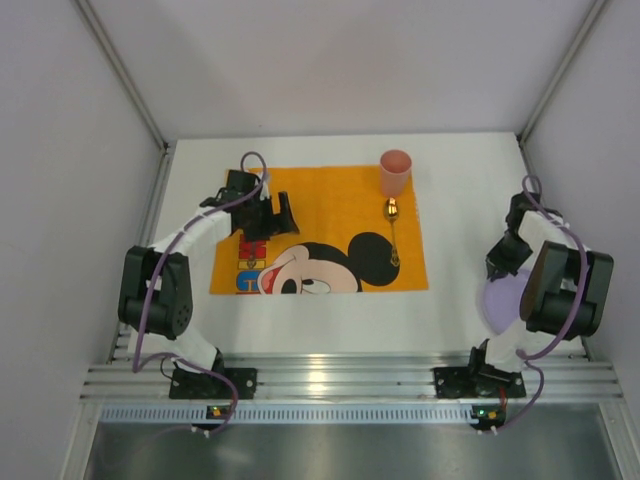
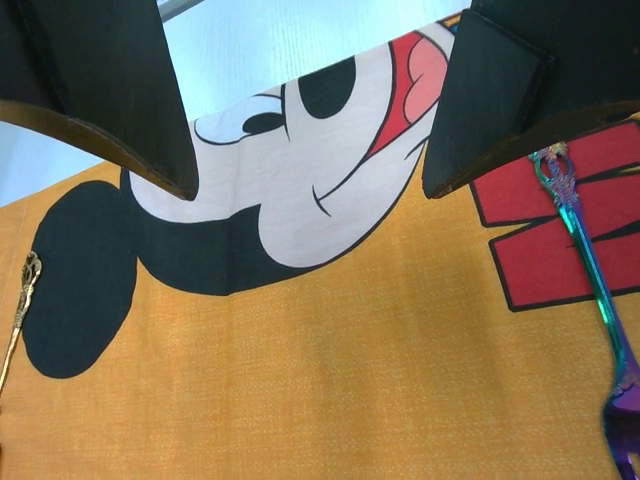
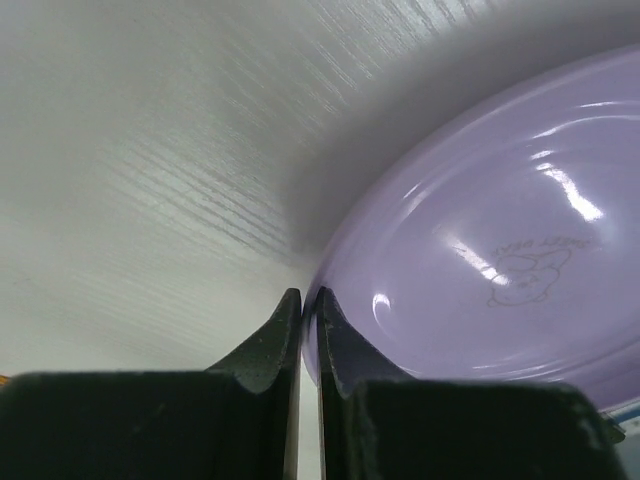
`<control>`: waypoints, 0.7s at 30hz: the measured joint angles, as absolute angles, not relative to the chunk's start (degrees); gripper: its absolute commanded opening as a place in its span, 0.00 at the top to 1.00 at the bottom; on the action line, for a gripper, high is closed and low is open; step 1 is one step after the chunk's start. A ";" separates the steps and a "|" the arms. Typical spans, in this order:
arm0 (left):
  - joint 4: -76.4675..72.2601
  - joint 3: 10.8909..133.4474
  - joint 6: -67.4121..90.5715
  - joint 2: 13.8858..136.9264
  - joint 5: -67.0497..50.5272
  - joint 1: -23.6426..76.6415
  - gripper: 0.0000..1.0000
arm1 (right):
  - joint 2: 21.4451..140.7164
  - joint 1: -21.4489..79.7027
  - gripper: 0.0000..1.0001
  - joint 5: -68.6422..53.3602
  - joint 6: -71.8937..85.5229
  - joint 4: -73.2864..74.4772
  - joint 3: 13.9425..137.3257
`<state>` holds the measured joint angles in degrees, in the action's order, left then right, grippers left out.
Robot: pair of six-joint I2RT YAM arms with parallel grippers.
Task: Set the dinner table for one person
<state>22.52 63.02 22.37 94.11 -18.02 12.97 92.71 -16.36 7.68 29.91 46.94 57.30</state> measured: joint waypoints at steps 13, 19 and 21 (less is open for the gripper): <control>30.76 91.22 18.59 99.96 -10.74 35.00 0.01 | 80.60 -11.20 1.00 -1.17 36.23 51.92 69.84; 34.02 99.61 20.86 107.68 -8.32 47.77 0.01 | 75.40 -8.88 1.00 -6.81 40.80 56.73 70.94; 34.98 102.85 21.06 109.75 -7.05 51.83 0.01 | 74.06 -8.34 1.00 -7.94 41.82 58.24 71.37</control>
<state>34.98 102.85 21.06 109.75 -7.05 51.83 74.06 -8.34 -7.94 41.82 58.24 71.37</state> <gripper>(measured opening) 0.991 0.040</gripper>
